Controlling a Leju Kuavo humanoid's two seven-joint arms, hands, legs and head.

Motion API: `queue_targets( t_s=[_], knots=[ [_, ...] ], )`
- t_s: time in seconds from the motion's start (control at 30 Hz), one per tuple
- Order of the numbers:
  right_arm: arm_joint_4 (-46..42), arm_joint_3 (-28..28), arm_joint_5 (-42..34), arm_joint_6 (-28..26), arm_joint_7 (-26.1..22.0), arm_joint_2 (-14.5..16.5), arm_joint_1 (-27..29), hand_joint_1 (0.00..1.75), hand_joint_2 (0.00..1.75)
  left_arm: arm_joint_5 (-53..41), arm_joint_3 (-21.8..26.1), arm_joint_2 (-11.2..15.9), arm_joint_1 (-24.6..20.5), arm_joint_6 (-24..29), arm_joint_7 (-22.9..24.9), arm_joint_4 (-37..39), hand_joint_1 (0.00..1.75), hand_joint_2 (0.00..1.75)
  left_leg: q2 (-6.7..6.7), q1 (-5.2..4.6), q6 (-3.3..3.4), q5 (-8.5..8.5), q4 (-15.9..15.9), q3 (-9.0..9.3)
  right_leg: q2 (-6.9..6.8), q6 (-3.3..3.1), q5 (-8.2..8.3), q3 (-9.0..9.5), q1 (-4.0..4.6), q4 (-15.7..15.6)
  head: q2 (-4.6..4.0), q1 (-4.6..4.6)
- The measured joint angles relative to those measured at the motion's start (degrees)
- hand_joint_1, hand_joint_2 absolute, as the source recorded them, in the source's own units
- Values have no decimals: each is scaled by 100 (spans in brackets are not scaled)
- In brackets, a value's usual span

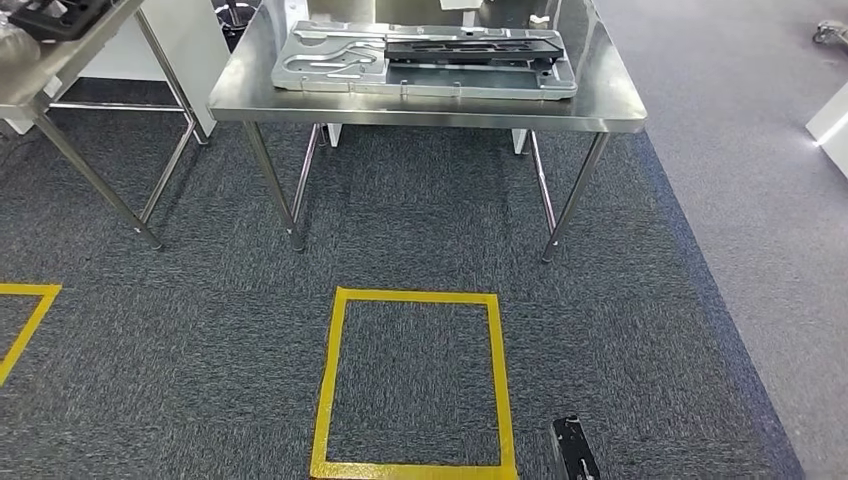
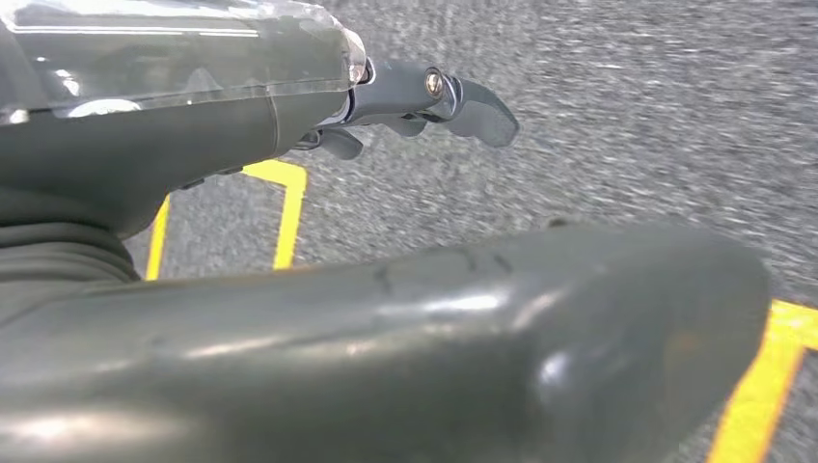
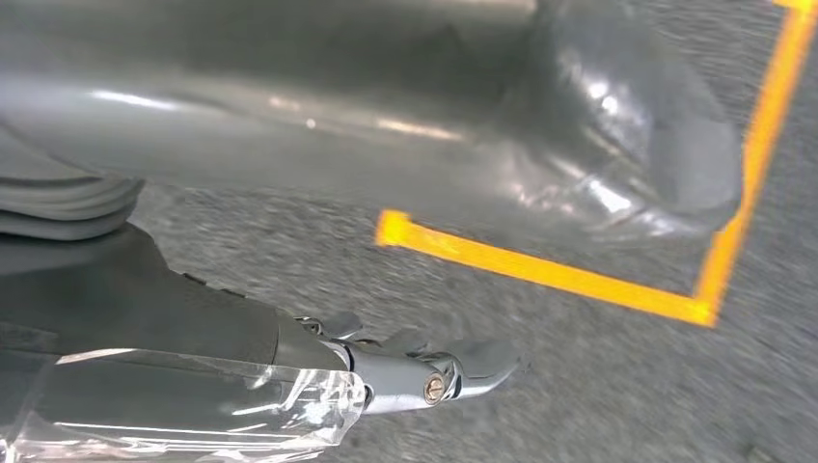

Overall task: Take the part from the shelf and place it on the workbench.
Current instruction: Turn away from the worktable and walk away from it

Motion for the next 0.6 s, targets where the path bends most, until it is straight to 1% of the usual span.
queue_targets(
  t_s=[0.03,0.07,0.1,0.13,0.17,0.2,0.23,0.27,0.33,0.43,0.6],
  knots=[
    [28,-5,13,-17,36,26,18,0,0,-12,-6,0,9,7,13,1,0,0,-4,-5,-5,32,12,-46,1,-1,-23,62,1,57,0,0],
    [52,-10,24,-35,71,51,36,0,0,-27,-11,0,16,13,27,1,0,0,-7,-9,-13,55,25,-79,1,-14,57,253,4,-136,1,0],
    [70,-14,34,-53,100,72,50,0,0,-45,-16,0,21,19,45,1,0,0,-9,-11,-22,69,39,-100,2,-42,200,547,11,-535,1,0],
    [84,-16,41,-71,125,94,59,0,0,-64,-22,-1,21,27,64,1,0,0,-7,-15,-33,75,53,-116,3,-84,304,851,23,-992,1,0],
    [98,-20,47,-85,142,111,68,0,0,-83,-29,-1,17,35,81,1,0,0,-4,-24,-51,77,70,-128,2,-131,386,1082,41,-1363,2,-1],
    [112,-24,52,-95,154,128,80,0,0,-100,-38,1,13,49,103,2,0,0,-1,-31,-71,78,83,-138,-1,-170,417,1216,60,-1594,2,-1],
    [128,-30,56,-101,164,149,98,0,0,-123,-51,4,10,65,131,3,0,0,2,-44,-80,68,97,-149,-3,-191,410,1255,67,-1684,1,-1],
    [147,-38,63,-105,180,169,123,0,0,-150,-71,10,8,86,168,4,0,0,2,-50,-87,63,108,-156,-5,-197,429,1253,74,-1692,1,-2],
    [181,-61,83,-120,237,200,175,0,0,-229,-124,18,10,124,272,7,0,0,2,-45,-96,63,114,-164,-8,-204,436,1249,80,-1698,1,-2],
    [245,-111,107,-162,358,229,229,0,0,-368,-226,17,12,171,442,13,0,0,1,-20,-137,85,108,-166,-12,-240,440,1238,111,-1691,2,-2],
    [343,-201,79,-207,434,278,355,0,0,-537,-384,17,13,276,700,24,0,0,0,-13,-162,101,97,-166,-16,-269,438,1226,119,-1676,2,-2]
  ],
)
